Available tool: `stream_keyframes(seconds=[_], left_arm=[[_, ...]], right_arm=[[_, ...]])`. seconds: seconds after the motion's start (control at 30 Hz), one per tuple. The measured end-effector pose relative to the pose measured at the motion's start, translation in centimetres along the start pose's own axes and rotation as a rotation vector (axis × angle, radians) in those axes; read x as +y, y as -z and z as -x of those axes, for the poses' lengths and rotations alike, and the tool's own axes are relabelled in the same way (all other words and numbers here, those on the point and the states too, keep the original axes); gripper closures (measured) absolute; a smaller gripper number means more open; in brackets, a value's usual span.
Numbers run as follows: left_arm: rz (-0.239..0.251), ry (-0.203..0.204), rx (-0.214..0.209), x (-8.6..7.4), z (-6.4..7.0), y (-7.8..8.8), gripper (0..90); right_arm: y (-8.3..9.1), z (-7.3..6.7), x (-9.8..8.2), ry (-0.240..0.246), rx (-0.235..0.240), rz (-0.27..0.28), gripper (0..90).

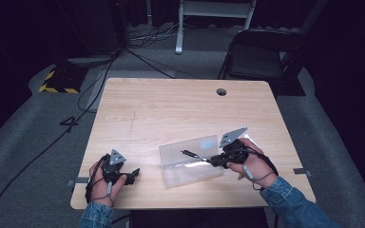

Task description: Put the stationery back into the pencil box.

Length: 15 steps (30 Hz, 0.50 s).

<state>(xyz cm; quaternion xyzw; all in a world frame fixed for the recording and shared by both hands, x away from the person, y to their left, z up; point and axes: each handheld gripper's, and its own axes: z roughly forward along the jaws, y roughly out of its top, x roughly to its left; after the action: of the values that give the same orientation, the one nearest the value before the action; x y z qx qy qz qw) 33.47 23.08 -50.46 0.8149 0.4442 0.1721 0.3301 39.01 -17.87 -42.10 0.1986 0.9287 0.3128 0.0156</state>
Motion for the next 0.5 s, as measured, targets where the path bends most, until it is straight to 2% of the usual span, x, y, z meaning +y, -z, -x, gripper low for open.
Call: stream_keyframes(seconds=[0.2,0.5], left_arm=[[0.0,0.0,-0.001,0.0,0.0,0.0,15.3],[0.0,0.0,0.0,0.0,0.0,0.0,15.3]], right_arm=[[-0.8,-0.6,-0.1,0.011,0.023,-0.021,81.4],[-1.6,-0.7,-0.2,0.034,0.049,-0.059,81.4]])
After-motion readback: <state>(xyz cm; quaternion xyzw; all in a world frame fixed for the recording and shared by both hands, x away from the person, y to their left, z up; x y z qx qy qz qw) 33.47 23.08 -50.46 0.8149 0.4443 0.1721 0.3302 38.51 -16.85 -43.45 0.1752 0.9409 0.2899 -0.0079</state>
